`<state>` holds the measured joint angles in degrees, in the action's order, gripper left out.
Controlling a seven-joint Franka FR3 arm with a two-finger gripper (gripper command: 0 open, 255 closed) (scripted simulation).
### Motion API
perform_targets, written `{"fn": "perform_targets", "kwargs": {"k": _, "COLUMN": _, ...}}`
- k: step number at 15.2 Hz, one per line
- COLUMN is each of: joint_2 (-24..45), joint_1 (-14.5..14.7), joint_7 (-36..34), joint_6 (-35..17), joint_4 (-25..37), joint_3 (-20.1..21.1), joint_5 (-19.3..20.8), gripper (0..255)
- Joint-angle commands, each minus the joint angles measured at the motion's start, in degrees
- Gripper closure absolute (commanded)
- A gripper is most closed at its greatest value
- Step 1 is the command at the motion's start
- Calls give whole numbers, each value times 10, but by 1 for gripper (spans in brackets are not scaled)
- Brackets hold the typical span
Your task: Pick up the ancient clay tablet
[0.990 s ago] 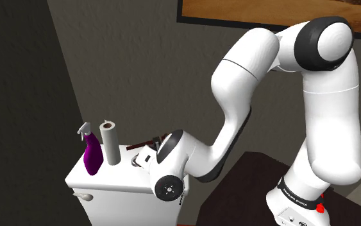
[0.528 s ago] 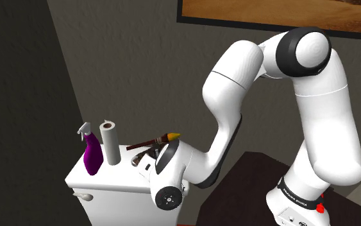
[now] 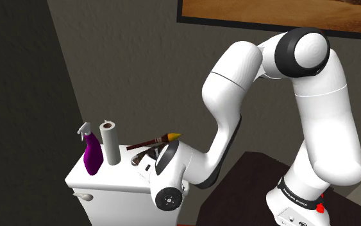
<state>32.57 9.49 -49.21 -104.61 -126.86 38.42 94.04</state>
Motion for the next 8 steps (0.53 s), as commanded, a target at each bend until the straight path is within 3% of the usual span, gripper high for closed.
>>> {"fn": "perform_targets", "kwargs": {"k": 1, "joint_2": 1, "joint_1": -1, "joint_7": 0, "joint_6": 0, "joint_4": 0, "joint_3": -1, "joint_5": 0, "gripper": 255}}
{"fn": "perform_targets", "kwargs": {"k": 8, "joint_2": -39, "joint_1": -14, "joint_7": 24, "joint_6": -10, "joint_4": -11, "joint_3": 15, "joint_5": -24, "gripper": 255}}
